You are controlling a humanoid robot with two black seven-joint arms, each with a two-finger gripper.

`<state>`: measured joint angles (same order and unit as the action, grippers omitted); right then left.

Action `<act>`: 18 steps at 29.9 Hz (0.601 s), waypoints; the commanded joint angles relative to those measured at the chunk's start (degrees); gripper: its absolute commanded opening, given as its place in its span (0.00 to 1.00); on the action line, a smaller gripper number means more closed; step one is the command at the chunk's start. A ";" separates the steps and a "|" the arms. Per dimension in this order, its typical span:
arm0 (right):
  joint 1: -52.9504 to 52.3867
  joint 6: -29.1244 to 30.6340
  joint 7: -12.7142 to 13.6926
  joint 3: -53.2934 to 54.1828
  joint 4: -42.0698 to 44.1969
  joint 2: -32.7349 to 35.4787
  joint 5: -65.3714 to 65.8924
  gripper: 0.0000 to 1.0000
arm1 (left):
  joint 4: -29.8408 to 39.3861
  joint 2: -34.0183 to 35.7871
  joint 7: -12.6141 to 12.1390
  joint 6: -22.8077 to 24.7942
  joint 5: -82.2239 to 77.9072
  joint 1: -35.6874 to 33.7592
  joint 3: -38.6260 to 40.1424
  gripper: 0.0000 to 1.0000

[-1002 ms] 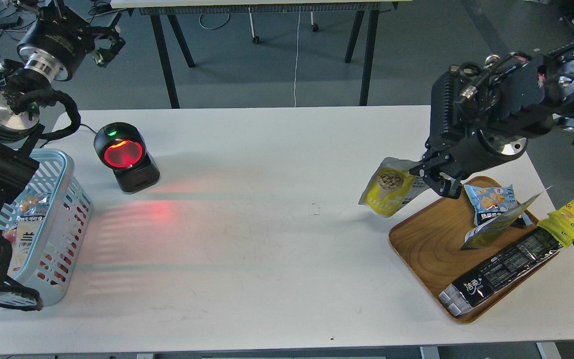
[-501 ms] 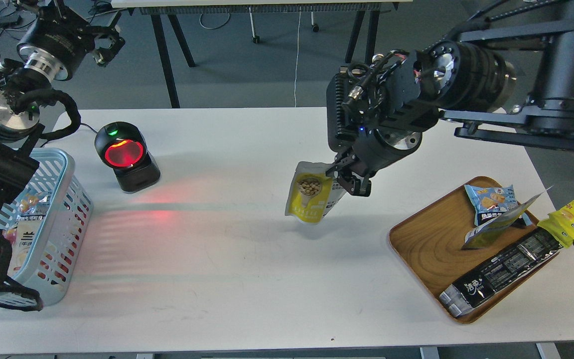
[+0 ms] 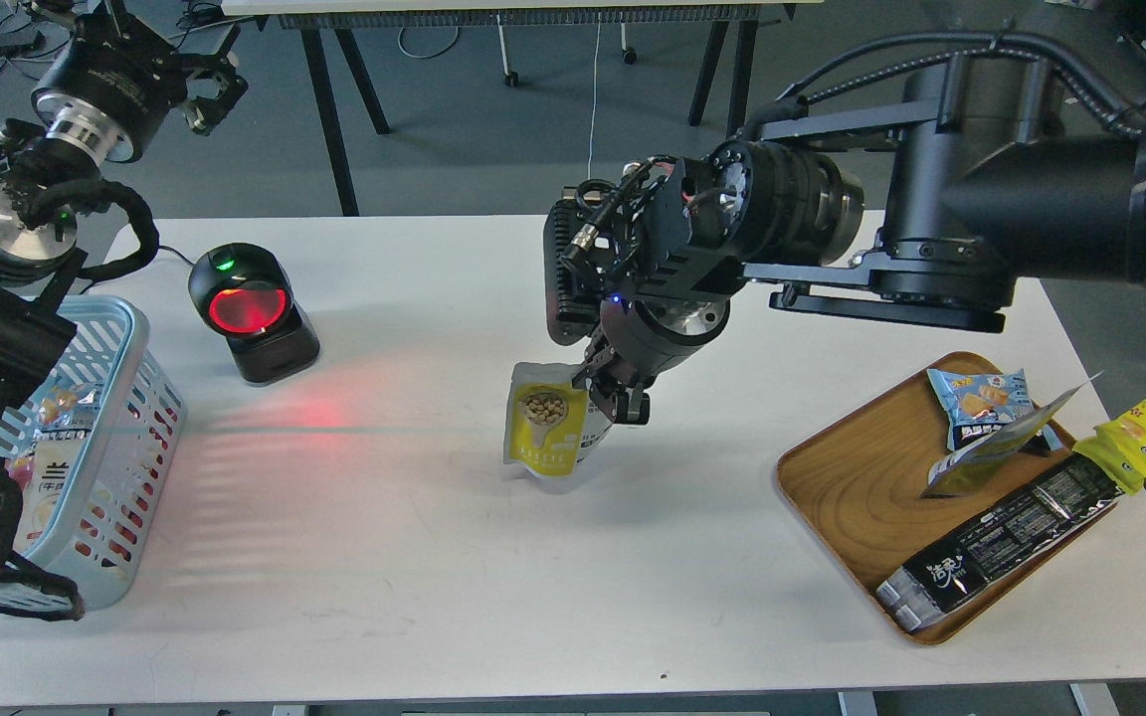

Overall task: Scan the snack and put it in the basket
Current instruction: 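Lift the yellow snack bag and carry it toward the table center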

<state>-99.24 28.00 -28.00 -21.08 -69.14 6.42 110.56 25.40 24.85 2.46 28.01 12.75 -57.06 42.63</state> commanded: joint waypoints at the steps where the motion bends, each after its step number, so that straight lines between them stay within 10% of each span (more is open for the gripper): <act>1: 0.45 0.00 0.00 -0.02 1.73 -2.37 0.00 0.00 | 0.00 -0.06 0.00 -0.01 0.00 0.02 0.00 1.00; 18: 0.53 0.00 0.00 -0.02 1.73 -2.90 0.00 0.12 | 0.00 0.37 0.00 -0.01 0.08 0.11 0.44 1.00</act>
<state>-98.53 28.00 -28.00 -21.08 -67.39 3.51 110.56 25.40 24.86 2.46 28.00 12.78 -56.96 42.96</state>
